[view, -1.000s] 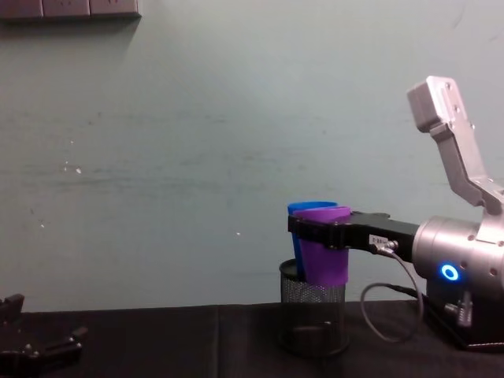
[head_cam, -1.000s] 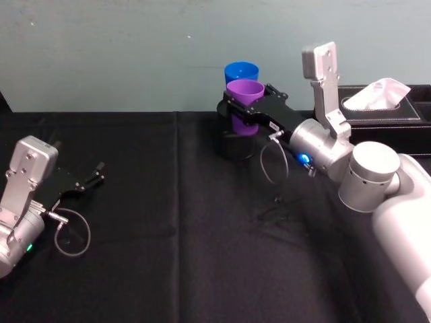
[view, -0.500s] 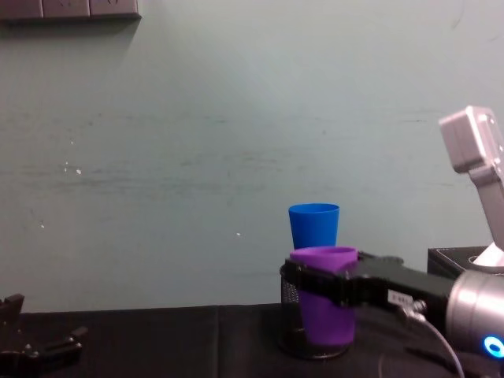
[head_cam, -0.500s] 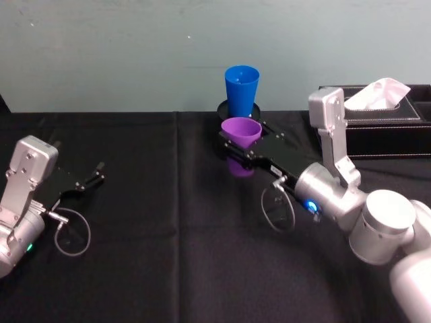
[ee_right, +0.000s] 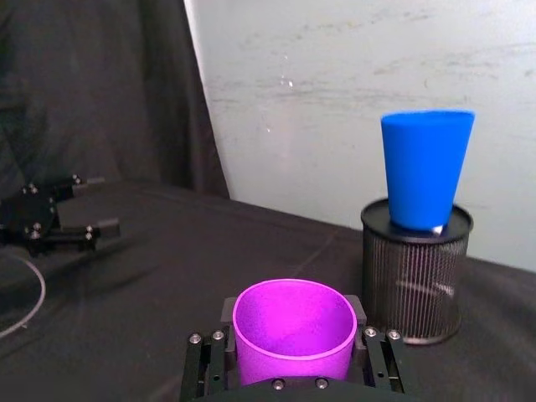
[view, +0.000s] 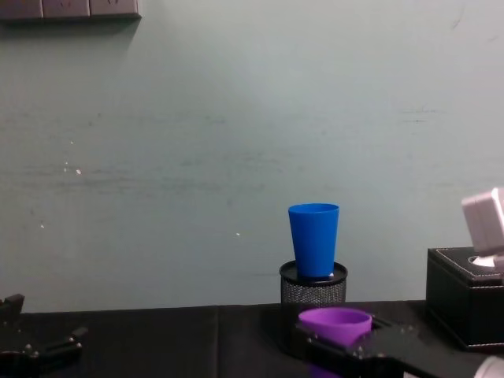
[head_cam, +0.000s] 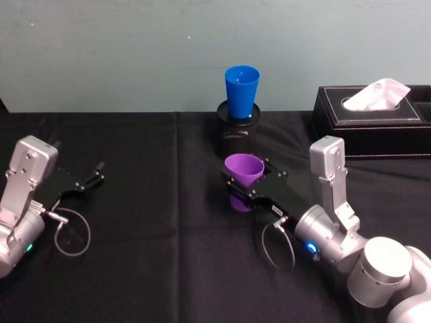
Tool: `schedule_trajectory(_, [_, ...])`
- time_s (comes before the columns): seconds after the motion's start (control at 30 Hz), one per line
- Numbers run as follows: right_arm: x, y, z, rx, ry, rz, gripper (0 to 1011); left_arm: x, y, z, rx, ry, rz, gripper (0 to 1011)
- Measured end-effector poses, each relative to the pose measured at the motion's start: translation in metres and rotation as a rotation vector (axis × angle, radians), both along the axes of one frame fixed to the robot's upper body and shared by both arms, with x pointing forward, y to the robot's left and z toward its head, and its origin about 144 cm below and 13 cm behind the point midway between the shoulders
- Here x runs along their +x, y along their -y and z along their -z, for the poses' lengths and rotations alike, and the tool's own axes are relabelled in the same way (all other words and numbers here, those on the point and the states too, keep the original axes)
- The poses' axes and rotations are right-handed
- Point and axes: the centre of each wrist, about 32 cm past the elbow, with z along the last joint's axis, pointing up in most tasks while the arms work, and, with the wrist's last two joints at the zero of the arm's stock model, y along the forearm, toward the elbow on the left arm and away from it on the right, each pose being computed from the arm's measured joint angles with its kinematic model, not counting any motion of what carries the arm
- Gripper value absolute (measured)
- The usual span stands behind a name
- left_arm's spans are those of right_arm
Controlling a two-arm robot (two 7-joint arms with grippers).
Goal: Pick up one cup with a gripper and tap it against the other cup.
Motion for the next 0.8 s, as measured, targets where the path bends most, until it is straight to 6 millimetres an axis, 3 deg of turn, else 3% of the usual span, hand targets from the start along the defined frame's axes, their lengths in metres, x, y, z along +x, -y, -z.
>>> schedule_trajectory(0.3, [-0.005, -0.004, 0.022, -0.026, -0.006, 0.014, 743, 0.000, 0.000, 0.000, 0.000, 0.000, 0.000, 1000])
schedule_trajectory(0.8, [-0.006, -0.004, 0.026, -0.024, -0.003, 0.014, 743, 0.000, 0.000, 0.000, 0.000, 0.000, 0.000, 1000])
